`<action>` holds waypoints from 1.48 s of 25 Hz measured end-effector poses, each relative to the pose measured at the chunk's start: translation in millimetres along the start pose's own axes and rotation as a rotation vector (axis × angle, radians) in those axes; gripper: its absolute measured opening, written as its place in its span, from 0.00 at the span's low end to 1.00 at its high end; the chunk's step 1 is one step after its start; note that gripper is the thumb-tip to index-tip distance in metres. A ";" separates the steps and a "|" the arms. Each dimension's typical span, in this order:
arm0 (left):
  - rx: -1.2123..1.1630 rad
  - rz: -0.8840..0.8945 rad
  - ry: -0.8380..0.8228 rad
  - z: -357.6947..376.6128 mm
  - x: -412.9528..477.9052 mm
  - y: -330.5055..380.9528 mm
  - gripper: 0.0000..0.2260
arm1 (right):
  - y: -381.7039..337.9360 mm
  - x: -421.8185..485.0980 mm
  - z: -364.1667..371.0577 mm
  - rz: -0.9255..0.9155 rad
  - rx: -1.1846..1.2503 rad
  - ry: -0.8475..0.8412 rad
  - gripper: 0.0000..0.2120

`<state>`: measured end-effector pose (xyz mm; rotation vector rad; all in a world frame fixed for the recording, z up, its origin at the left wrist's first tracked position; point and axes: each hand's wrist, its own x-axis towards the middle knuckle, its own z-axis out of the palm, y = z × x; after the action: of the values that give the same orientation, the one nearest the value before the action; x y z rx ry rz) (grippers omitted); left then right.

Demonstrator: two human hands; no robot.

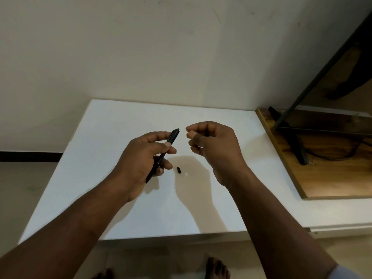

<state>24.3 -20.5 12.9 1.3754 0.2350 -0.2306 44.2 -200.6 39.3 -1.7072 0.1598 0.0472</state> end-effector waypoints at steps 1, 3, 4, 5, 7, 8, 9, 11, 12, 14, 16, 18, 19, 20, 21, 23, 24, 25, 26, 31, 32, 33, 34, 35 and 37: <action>0.016 0.019 -0.005 0.3 -1.0 0.1 0.10 | -1.2 -0.3 -0.7 0.030 0.082 -0.007 0.07; 0.060 0.064 -0.019 1.3 -2.6 0.3 0.09 | -3.4 -0.1 -1.0 0.083 0.207 -0.008 0.08; 0.077 0.085 -0.023 1.7 -3.4 0.4 0.09 | -4.2 0.0 -0.8 0.100 0.242 -0.006 0.08; 0.089 0.104 -0.024 1.9 -4.3 0.6 0.09 | -4.5 0.3 -0.6 0.105 0.259 -0.008 0.07; 0.105 0.137 -0.025 2.5 -5.1 1.4 0.09 | -4.6 0.8 -1.0 0.093 0.264 -0.024 0.05; 0.111 0.153 -0.025 2.8 -5.5 1.8 0.09 | -4.4 0.7 -1.1 0.084 0.266 -0.040 0.05; 0.118 0.168 -0.026 3.0 -6.0 2.3 0.09 | -4.1 0.6 -1.1 0.076 0.274 -0.061 0.05; 0.128 0.185 -0.028 3.3 -6.9 3.0 0.08 | -3.8 -0.2 -0.9 0.070 0.313 -0.106 0.05; 0.130 0.189 -0.026 3.2 -7.1 3.1 0.08 | -4.0 -0.3 -0.6 0.072 0.337 -0.123 0.05; 0.130 0.191 -0.020 3.4 -7.0 2.9 0.08 | -4.3 0.1 -0.7 0.077 0.371 -0.150 0.07; 0.122 0.193 -0.015 3.7 -6.5 3.1 0.08 | -4.1 1.1 -1.5 0.083 0.394 -0.170 0.08; 0.107 0.201 -0.016 3.2 -6.5 4.1 0.09 | -4.0 1.5 -1.7 0.085 0.405 -0.183 0.08; 0.102 0.206 -0.019 2.8 -6.5 4.6 0.09 | -3.8 1.7 -1.7 0.085 0.404 -0.186 0.08; 0.099 0.210 -0.022 2.1 -6.6 5.0 0.09 | -3.7 1.5 -1.7 0.085 0.403 -0.188 0.08; 0.097 0.213 -0.026 1.5 -6.9 5.3 0.09 | -3.5 1.7 -1.6 0.086 0.402 -0.189 0.08; 0.095 0.214 -0.030 0.9 -7.2 5.7 0.09 | -2.9 2.0 -1.4 0.086 0.401 -0.189 0.08; 0.098 0.214 -0.033 0.9 -7.2 6.0 0.09 | -2.7 2.0 -1.1 0.085 0.398 -0.188 0.08; 0.102 0.215 -0.035 1.2 -7.2 6.1 0.09 | -2.6 2.0 -1.2 0.084 0.396 -0.187 0.08; 0.103 0.216 -0.038 1.4 -7.4 6.4 0.09 | -2.5 2.1 -1.3 0.082 0.394 -0.186 0.08; 0.113 0.222 -0.044 0.4 -7.5 6.2 0.09 | -1.9 2.5 -1.7 0.061 0.354 -0.184 0.08; 0.115 0.223 -0.043 0.1 -7.2 6.2 0.09 | -1.5 2.4 -1.4 0.052 0.332 -0.181 0.08; 0.116 0.224 -0.041 -0.1 -7.0 6.2 0.09 | -1.3 2.3 -1.0 0.043 0.309 -0.178 0.07; 0.119 0.226 -0.039 -0.4 -6.6 6.5 0.09 | -1.2 2.1 -0.7 0.035 0.291 -0.173 0.07; 0.124 0.230 -0.039 -0.6 -6.3 6.7 0.09 | -1.3 2.2 -0.7 0.027 0.278 -0.169 0.07; 0.128 0.236 -0.041 -1.0 -5.9 7.1 0.10 | -1.8 2.4 -1.1 0.013 0.269 -0.168 0.07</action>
<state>20.7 -18.1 21.2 1.5095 0.0229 -0.0776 46.8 -201.7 40.9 -1.4266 0.0494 0.1707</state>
